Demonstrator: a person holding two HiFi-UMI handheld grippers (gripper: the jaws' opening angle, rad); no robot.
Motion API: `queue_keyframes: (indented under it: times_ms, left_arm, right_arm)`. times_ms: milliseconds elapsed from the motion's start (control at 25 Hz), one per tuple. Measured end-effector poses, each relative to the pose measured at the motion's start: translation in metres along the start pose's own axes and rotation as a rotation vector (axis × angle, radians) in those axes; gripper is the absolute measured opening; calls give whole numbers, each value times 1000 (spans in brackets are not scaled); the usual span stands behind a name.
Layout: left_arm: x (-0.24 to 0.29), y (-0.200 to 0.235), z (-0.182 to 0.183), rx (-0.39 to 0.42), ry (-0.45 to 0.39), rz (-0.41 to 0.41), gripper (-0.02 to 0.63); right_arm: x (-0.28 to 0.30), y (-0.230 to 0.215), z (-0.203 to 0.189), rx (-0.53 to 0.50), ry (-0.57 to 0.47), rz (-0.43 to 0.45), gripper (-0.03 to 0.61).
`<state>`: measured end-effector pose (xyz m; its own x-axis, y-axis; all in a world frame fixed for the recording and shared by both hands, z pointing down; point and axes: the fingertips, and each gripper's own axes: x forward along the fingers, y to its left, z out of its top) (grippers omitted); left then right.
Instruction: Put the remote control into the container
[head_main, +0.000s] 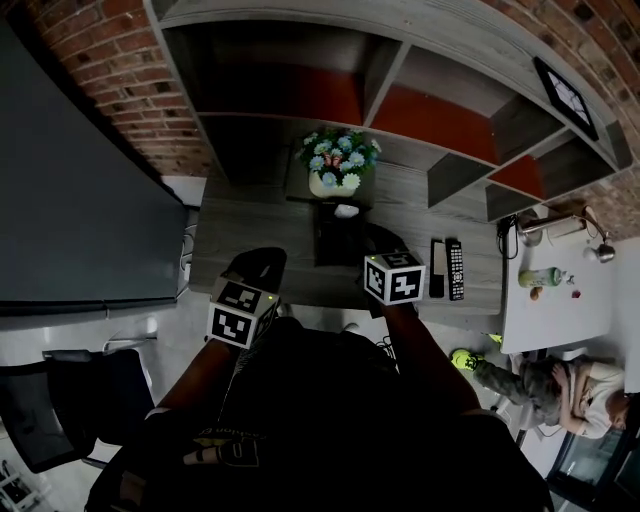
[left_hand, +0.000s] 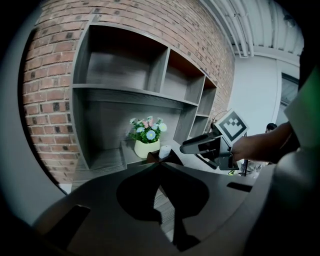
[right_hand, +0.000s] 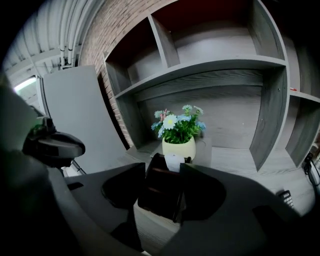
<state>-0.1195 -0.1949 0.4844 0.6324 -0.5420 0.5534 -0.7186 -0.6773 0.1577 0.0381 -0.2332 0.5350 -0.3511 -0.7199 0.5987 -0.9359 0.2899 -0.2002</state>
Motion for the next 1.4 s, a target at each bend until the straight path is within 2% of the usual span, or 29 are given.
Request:
queue_keyframes:
  times_ms: [80, 200, 520, 720, 840, 1040, 1400]
  left_arm:
    - [8, -8, 2, 15, 8, -15, 6]
    - [23, -21, 8, 36, 14, -43, 6]
    - [58, -73, 18, 77, 59, -146, 6]
    - [75, -104, 17, 100, 84, -200, 5]
    - [86, -117, 15, 129, 99, -203, 5]
    - [101, -135, 16, 81, 101, -220, 6]
    - [115, -154, -1, 113, 192, -203, 6]
  right_arm:
    - [-9, -8, -17, -31, 13, -9, 218]
    - [-27, -37, -45, -50, 34, -78, 218]
    - [-92, -124, -108, 124, 31, -248, 218]
    - [-118, -161, -132, 175, 30, -310, 218]
    - [-128, -183, -156, 196, 63, -352, 218]
    - [-134, -200, -171, 199, 64, -356, 218]
    - [-133, -218, -200, 203, 112, -342, 218]
